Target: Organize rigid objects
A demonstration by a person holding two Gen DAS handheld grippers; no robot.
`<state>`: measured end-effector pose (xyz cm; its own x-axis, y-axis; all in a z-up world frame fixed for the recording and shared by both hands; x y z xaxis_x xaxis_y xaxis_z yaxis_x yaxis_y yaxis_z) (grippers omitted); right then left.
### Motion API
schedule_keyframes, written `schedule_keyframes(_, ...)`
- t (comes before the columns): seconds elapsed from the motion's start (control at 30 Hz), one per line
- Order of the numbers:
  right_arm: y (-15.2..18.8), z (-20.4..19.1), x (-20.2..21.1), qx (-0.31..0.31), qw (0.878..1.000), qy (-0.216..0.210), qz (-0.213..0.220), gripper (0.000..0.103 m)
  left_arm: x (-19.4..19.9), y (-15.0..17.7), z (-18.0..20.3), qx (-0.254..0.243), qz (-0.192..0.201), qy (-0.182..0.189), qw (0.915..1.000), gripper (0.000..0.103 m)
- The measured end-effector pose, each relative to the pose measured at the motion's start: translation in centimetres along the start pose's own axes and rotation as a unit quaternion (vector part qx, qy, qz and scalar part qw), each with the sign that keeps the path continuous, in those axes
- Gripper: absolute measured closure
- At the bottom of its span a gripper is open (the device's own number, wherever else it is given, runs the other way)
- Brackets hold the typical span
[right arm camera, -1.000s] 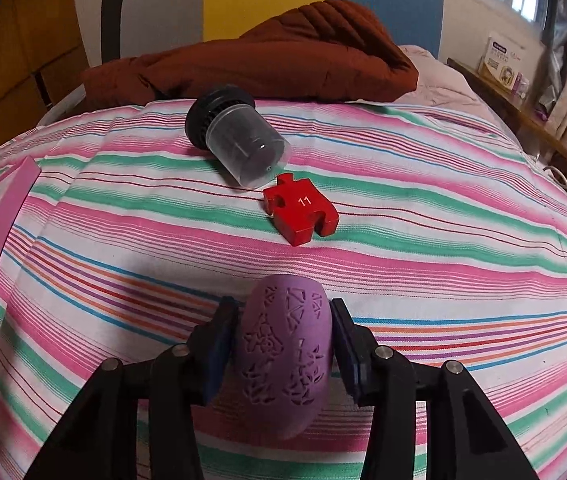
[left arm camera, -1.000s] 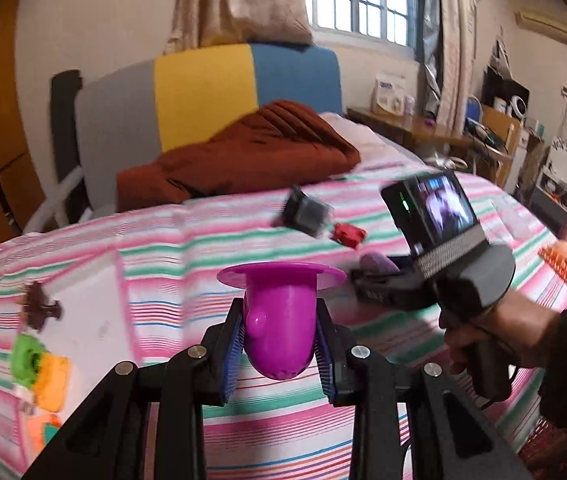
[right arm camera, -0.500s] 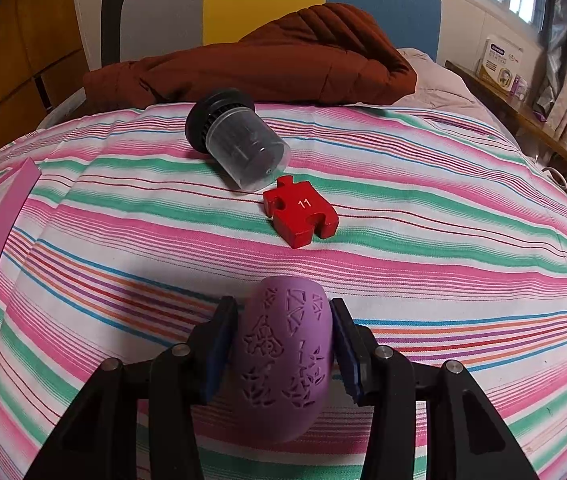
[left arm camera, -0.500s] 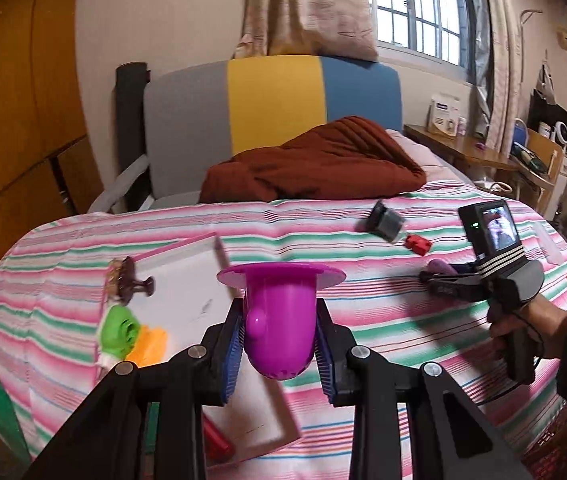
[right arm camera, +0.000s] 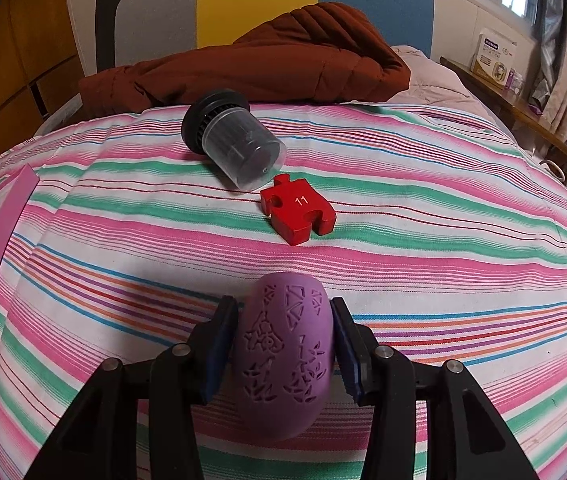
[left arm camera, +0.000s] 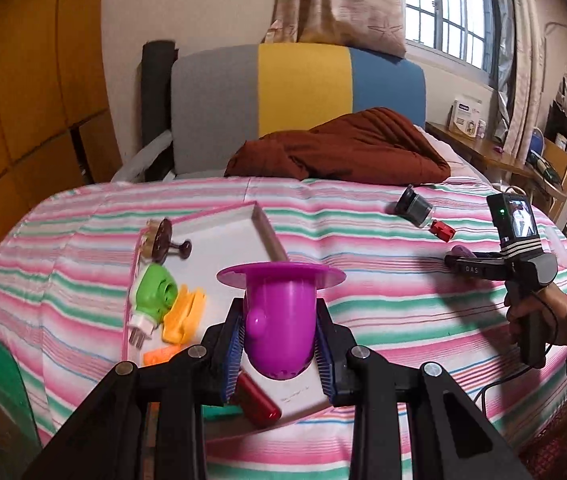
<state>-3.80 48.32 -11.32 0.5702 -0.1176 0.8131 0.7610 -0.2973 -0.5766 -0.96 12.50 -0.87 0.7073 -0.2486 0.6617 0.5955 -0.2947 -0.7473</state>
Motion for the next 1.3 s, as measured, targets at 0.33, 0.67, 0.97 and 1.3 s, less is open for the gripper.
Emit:
schedule_keyframes(0.33, 0.0, -0.1, 0.0, 0.006, 1.0, 0.003, -0.003, 0.056, -0.3, 2.2, -4.3, 0.038, -0.023, -0.01, 0.999, 0.072)
schedule_keyframes(0.67, -0.1, -0.4, 0.0, 0.015, 1.0, 0.014, -0.013, 0.056, -0.6, 3.9, -11.3, 0.104, -0.054, -0.012, 0.9931, 0.072)
schedule_keyframes(0.97, -0.1, -0.4, 0.0, 0.015, 1.0, 0.015, -0.017, 0.056, -5.8, -0.4, -8.3, 0.126, -0.085, 0.065, 0.9862, 0.072)
schedule_keyframes(1.3, -0.2, -0.3, 0.0, 0.016, 1.0, 0.013, -0.021, 0.056, -12.8, 0.4, -5.4, 0.075, -0.148, 0.054, 0.9847, 0.071)
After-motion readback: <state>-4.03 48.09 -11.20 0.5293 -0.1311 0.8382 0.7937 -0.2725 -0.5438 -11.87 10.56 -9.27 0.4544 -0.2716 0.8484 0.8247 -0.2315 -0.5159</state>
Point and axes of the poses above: each gripper's, at about its wrist camera, not at the fingertips, and x roughly against the way its jaws point, z to its right, y to its underside, the point moved 2 cm from there along -x, roughly the way its jaws point, and after that the axes turned 6 degrees about -y, right-handed, at the moved point
